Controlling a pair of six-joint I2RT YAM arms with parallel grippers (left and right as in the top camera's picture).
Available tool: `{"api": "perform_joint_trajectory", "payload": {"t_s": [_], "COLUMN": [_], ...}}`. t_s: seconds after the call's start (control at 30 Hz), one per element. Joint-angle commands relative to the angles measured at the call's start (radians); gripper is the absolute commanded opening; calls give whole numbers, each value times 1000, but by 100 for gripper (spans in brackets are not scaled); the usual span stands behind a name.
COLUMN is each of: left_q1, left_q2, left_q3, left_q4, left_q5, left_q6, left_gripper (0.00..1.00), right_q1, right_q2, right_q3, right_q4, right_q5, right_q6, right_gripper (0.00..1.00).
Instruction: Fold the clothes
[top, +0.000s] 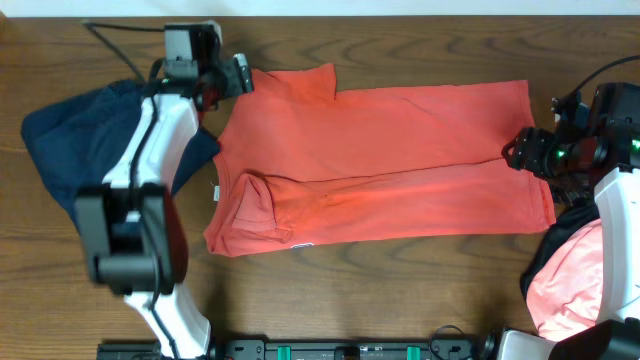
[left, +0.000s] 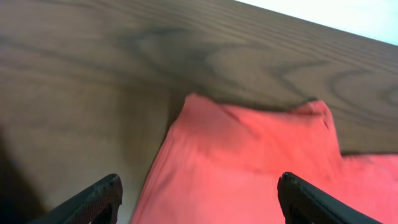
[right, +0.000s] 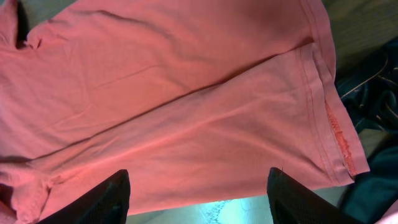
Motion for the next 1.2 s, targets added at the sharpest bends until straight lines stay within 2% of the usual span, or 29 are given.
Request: {"api": "perform_joint_trajectory", "payload": {"t_s": [0.0, 0.1, 0.2, 0.27, 0.33, 0.47, 0.53, 0.7, 0.9, 1.0, 1.07, 1.17], "left_q1": [0, 0, 0, 0, 0, 1, 2, 2, 2, 0, -3, -5], "left_q2": [118, 212, 285, 313, 323, 322, 315, 260, 175, 146, 133, 129], "left_q3": [90, 145, 181, 185, 185, 188, 193, 194, 194, 194, 194, 194], "left_q4": [36, 84, 107, 122, 127, 145, 145, 108, -144, -279, -361, -465], "left_q5": [70, 147, 164, 174, 179, 182, 219, 269, 270, 273, 273, 273], "left_q6": [17, 11, -34, -50, -52, -56, -76, -86, -93, -93, -92, -81], "left_gripper": [81, 81, 79, 73, 64, 25, 15, 9, 8, 9, 9, 8], "right_q1": [8, 9, 9, 9, 9, 9, 9, 9, 9, 10, 10, 10], "right_q2": [-2, -2, 0, 0, 0, 5, 8, 25, 126, 222, 292, 398], "right_q3": [0, 0, 0, 0, 0, 0, 0, 0, 6, 53, 112, 225], "right_q4": [-10, -14, -14, -13, -10, -4, -6, -8, 6, 30, 70, 165], "right_q5": [-18, -18, -18, -17, -17, -13, -12, -2, 13, 13, 18, 32], "right_q6": [-19, -19, -19, -19, -19, -18, -15, -14, -11, -11, -11, -11], "right_gripper": [69, 69, 69, 68, 66, 58, 56, 49, 47, 49, 57, 61]}}
